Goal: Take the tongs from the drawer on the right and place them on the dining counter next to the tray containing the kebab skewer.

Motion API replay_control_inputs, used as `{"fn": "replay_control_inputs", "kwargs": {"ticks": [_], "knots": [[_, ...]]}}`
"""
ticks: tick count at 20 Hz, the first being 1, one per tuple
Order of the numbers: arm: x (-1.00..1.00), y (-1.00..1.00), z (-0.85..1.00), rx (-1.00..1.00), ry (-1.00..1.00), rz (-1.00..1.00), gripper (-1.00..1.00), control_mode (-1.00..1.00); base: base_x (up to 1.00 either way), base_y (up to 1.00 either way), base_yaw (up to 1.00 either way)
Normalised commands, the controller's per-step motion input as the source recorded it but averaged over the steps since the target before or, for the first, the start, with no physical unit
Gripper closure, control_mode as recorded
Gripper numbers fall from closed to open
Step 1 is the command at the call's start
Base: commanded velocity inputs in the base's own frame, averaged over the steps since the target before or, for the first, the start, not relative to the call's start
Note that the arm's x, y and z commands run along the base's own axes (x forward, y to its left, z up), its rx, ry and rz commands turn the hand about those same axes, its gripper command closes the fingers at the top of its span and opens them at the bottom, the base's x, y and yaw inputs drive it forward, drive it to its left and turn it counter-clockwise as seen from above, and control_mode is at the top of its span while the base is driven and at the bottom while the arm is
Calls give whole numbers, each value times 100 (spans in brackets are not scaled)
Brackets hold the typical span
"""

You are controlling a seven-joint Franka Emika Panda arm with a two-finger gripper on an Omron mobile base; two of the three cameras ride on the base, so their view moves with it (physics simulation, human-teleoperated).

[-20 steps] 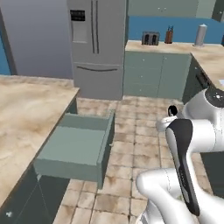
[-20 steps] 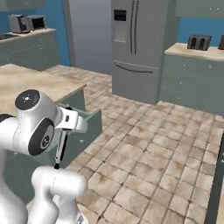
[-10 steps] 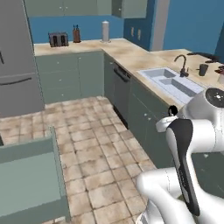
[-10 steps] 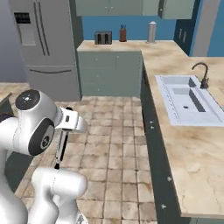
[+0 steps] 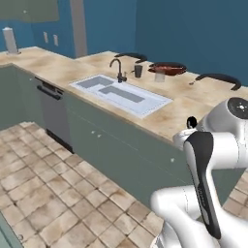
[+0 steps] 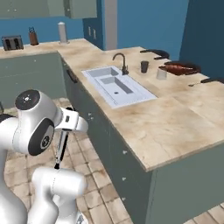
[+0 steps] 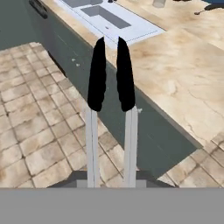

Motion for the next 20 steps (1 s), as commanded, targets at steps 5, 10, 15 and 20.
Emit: {"fn": "replay_control_inputs", "kwargs": {"ticks": [5, 10, 15, 20], "knots": [[0, 0, 0, 0, 0, 0, 100, 100, -3, -68, -17], [0, 0, 0, 0, 0, 0, 100, 100, 23, -100, 0], [0, 0, 0, 0, 0, 0, 100, 100, 53, -100, 0], [0, 0, 0, 0, 0, 0, 100, 100, 22, -100, 0]]}}
